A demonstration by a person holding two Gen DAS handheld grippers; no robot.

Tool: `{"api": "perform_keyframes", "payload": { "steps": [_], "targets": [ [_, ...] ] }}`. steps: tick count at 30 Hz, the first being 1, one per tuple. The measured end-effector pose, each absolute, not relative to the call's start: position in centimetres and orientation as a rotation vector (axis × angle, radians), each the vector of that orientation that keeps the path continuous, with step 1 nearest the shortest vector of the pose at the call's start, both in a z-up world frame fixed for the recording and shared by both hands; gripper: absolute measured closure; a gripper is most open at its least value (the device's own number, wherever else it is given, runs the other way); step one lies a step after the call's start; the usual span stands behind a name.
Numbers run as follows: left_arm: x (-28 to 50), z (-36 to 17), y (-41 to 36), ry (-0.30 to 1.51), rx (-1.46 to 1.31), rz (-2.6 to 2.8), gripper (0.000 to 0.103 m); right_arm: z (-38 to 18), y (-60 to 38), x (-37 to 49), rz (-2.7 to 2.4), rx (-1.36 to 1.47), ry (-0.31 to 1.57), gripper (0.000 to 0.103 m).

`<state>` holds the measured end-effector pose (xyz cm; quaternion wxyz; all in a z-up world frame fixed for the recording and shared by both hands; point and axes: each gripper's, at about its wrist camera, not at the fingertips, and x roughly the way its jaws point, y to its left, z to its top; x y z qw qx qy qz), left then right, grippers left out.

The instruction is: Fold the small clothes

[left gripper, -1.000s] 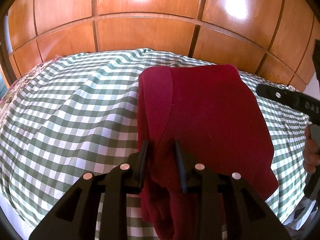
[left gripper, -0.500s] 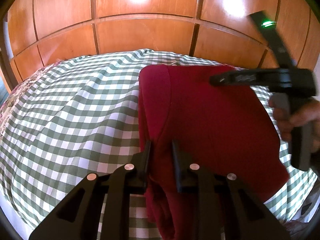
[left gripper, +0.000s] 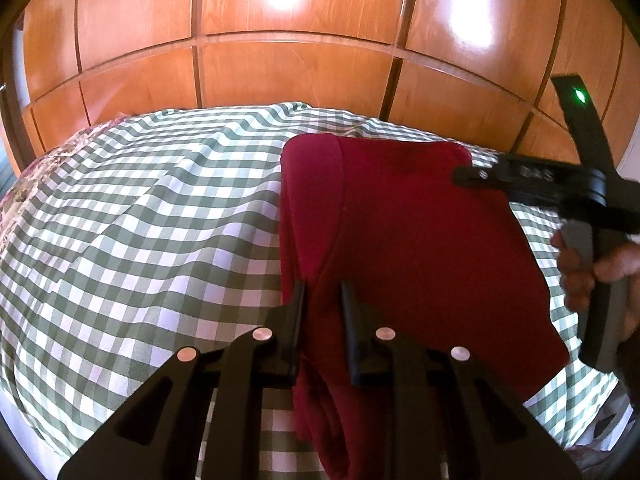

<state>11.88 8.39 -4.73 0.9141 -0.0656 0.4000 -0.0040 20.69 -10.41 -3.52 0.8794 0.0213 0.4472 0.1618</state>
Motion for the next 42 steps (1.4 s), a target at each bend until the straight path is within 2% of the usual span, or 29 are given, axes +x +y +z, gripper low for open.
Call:
{"api": "perform_keyframes", "payload": {
  "steps": [3, 5, 14, 17, 19, 21, 26, 31, 32, 33, 35, 36, 38, 42],
  "targets": [
    [11.5, -4.7, 8.5, 0.811, -0.148, -0.005, 0.089, -4.0, -11.6, 19.7, 0.385, 0.136, 0.968, 0.027],
    [11.3, -4.8, 8.8, 0.811, -0.162, -0.004, 0.089, -4.6, -12.2, 19.1, 0.410, 0.201, 0.997, 0.024],
    [11.0, -6.3, 9.8, 0.829, -0.209, 0.010, 0.088, -6.6, -12.5, 17.4, 0.486, 0.320, 1.064, 0.018],
    [11.1, -6.4, 9.9, 0.837, -0.218, 0.006, 0.081, -7.0, -12.7, 16.2, 0.527, 0.340, 1.079, 0.018],
    [11.2, -6.6, 10.8, 0.847, -0.266, 0.003, 0.071, -7.2, -13.1, 15.2, 0.566, 0.366, 1.088, 0.018],
    [11.3, -6.8, 11.5, 0.854, -0.297, -0.006, 0.056, -7.5, -13.4, 14.2, 0.596, 0.377, 1.093, 0.018],
    [11.7, -7.5, 13.0, 0.868, -0.330, -0.062, 0.047, -7.8, -13.3, 14.1, 0.621, 0.393, 1.085, 0.018],
    [12.4, -8.4, 14.0, 0.879, -0.397, -0.148, 0.051, -8.5, -12.1, 15.6, 0.635, 0.388, 1.098, 0.022],
    [12.5, -8.6, 14.2, 0.878, -0.428, -0.174, 0.059, -8.7, -11.9, 15.8, 0.639, 0.391, 1.100, 0.027],
    [12.6, -8.8, 14.3, 0.876, -0.456, -0.208, 0.072, -8.8, -11.9, 15.9, 0.642, 0.394, 1.100, 0.030],
    [12.4, -8.7, 14.0, 0.860, -0.477, -0.257, 0.081, -8.5, -12.0, 15.3, 0.645, 0.375, 1.091, 0.046],
    [12.4, -8.6, 13.7, 0.854, -0.463, -0.265, 0.084, -8.0, -11.9, 14.9, 0.646, 0.362, 1.079, 0.050],
    [12.1, -8.2, 13.5, 0.839, -0.474, -0.292, 0.086, -6.7, -11.8, 13.9, 0.644, 0.336, 1.040, 0.058],
    [12.5, -6.8, 12.0, 0.824, -0.494, -0.365, 0.087, -3.5, -12.4, 11.2, 0.654, 0.302, 0.944, 0.060]
  ]
}}
